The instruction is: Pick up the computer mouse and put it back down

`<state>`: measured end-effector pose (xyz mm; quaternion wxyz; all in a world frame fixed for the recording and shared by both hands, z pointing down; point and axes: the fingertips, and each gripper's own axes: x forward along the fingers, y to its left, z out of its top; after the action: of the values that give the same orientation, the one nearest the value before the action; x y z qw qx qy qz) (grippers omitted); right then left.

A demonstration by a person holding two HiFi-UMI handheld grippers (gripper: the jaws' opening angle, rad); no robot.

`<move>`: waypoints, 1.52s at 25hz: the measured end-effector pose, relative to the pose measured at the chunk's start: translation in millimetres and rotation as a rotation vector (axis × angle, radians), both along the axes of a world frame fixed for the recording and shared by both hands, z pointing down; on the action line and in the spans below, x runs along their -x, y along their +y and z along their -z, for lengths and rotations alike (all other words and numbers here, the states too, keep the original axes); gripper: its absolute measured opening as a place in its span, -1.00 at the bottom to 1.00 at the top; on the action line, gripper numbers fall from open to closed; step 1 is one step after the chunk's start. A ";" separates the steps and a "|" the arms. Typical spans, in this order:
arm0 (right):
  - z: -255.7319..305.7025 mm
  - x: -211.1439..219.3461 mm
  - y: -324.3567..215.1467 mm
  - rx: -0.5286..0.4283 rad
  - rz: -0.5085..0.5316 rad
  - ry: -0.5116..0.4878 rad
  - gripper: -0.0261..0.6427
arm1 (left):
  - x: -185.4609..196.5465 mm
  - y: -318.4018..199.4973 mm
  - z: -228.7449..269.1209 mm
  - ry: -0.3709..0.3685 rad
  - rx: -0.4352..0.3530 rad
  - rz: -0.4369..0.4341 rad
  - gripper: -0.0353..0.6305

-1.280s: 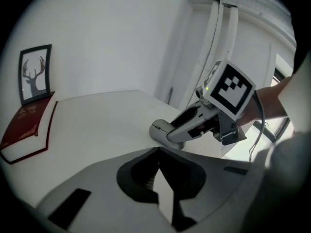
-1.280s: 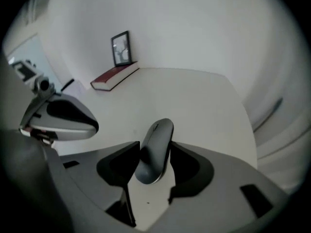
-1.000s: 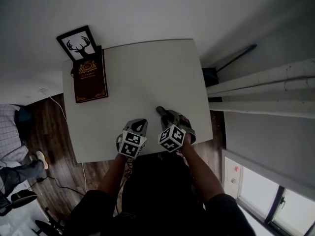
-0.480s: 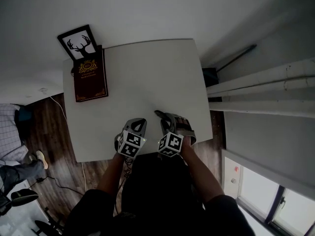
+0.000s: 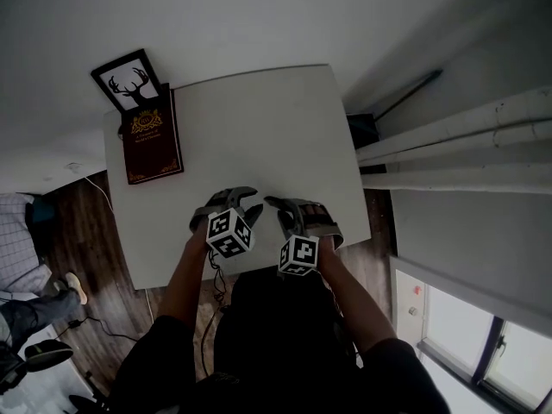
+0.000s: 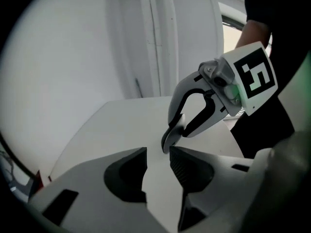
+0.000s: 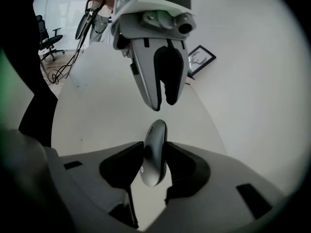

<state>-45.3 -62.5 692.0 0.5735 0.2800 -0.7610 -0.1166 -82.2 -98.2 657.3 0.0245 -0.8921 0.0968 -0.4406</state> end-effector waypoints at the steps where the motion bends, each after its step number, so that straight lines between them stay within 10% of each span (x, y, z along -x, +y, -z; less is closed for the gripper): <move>1: -0.1 0.0 0.9 -0.003 0.008 0.004 -0.44 | -4.8 0.6 -2.4 -0.011 0.011 -0.038 -0.46; 20: 4.2 -4.3 15.6 -0.125 0.276 0.108 -0.44 | -52.7 37.9 -44.6 -0.097 0.061 -0.447 -0.35; 38: 12.2 -10.0 11.4 -0.179 0.320 0.130 -0.44 | -61.6 35.9 -42.1 -0.012 0.108 -0.403 -0.53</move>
<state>-35.3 -51.0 679.8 0.5685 0.1973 -0.7436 -0.2913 -20.6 -62.3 699.4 0.0649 -0.8907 -0.1076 -0.4368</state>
